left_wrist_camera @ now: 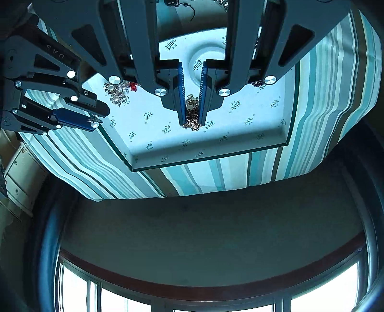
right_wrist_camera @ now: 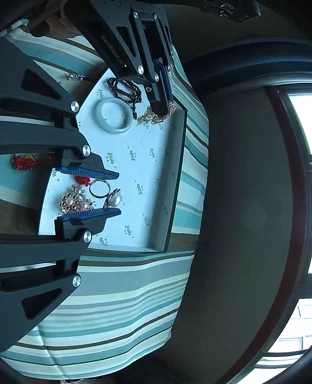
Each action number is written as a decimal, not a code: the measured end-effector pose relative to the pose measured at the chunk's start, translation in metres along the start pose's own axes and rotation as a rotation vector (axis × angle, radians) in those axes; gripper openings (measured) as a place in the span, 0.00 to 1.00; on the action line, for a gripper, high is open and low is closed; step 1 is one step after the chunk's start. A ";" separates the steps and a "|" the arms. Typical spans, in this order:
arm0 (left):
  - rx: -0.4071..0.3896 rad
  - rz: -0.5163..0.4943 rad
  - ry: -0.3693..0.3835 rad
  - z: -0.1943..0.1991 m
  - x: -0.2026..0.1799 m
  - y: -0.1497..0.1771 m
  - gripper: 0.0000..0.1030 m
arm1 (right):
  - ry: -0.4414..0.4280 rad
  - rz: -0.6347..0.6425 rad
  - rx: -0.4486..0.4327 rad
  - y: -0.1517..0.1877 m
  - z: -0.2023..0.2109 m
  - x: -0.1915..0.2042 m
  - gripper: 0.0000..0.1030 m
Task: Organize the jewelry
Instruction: 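Carry the ring and gold chain into the tray and open both grippers, then withdraw both grippers and move the right gripper over the red tassel charm, then grasp the red tassel charm with the right gripper while the left gripper grasps the pearl flower brooch, then carry the tassel charm and pearl brooch into the tray and release both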
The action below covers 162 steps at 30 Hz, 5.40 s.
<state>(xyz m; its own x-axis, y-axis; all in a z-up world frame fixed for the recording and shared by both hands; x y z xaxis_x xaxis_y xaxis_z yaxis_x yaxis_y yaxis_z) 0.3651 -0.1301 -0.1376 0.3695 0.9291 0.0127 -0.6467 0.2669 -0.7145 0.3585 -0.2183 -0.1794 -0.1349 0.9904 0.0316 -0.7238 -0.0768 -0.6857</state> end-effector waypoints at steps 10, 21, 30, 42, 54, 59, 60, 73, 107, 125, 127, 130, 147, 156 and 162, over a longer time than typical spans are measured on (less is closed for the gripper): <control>0.125 0.011 -0.018 -0.083 -0.004 0.013 0.10 | 0.013 -0.021 0.096 0.007 -0.072 -0.020 0.24; 0.191 -0.004 -0.018 -0.109 -0.006 0.023 0.19 | 0.010 -0.026 0.102 0.016 -0.080 -0.020 0.46; 0.133 0.012 -0.030 -0.075 0.001 0.015 0.47 | 0.026 -0.014 0.034 0.007 -0.042 -0.018 0.46; 0.076 0.021 -0.035 0.009 0.011 0.041 0.49 | 0.034 0.037 0.019 0.038 0.027 0.001 0.46; 0.153 0.050 -0.102 0.050 0.041 0.112 0.49 | -0.005 0.048 0.147 0.105 0.034 0.028 0.44; 0.191 0.061 -0.109 0.058 0.045 0.139 0.49 | -0.010 0.049 0.183 0.120 0.027 0.032 0.40; 0.197 0.060 -0.113 0.059 0.046 0.143 0.49 | -0.009 0.051 0.184 0.120 0.026 0.033 0.40; 0.224 0.088 -0.126 0.056 0.055 0.158 0.49 | -0.022 0.069 0.205 0.113 0.001 0.041 0.34; 0.292 0.042 -0.045 0.026 0.012 0.166 0.37 | -0.034 0.057 0.210 0.120 0.014 0.027 0.20; 0.289 0.019 -0.019 0.021 0.007 0.164 0.20 | -0.041 0.054 0.223 0.124 0.012 0.027 0.20; 0.289 0.017 -0.021 0.021 0.006 0.165 0.20 | -0.040 0.054 0.223 0.124 0.012 0.027 0.20; 0.286 0.020 -0.022 0.023 0.007 0.165 0.20 | -0.041 0.054 0.223 0.124 0.012 0.027 0.20; 0.235 0.023 -0.033 0.044 0.014 0.152 0.20 | -0.022 0.068 0.198 0.118 0.018 0.030 0.20; 0.163 0.038 -0.022 0.059 0.018 0.121 0.20 | -0.027 0.049 0.124 0.087 0.035 0.027 0.20; 0.094 0.049 -0.025 0.055 0.026 0.080 0.20 | -0.020 0.048 0.054 0.049 0.036 0.023 0.20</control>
<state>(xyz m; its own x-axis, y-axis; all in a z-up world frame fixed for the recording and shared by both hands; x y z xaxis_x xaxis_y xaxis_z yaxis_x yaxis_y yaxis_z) 0.2864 -0.0707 -0.1564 0.3199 0.9474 -0.0022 -0.7239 0.2429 -0.6457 0.2955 -0.2030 -0.1859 -0.1838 0.9829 0.0145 -0.7516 -0.1310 -0.6465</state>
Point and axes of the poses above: each gripper's, at about its wrist camera, not at the fingertips, and z roughly against the way its jaws point, x to its left, y to its underside, the point moved 9 cm from there along -z, roughly the way its jaws point, and after that the axes turned 1 degree about -z, right-handed, at the moved point
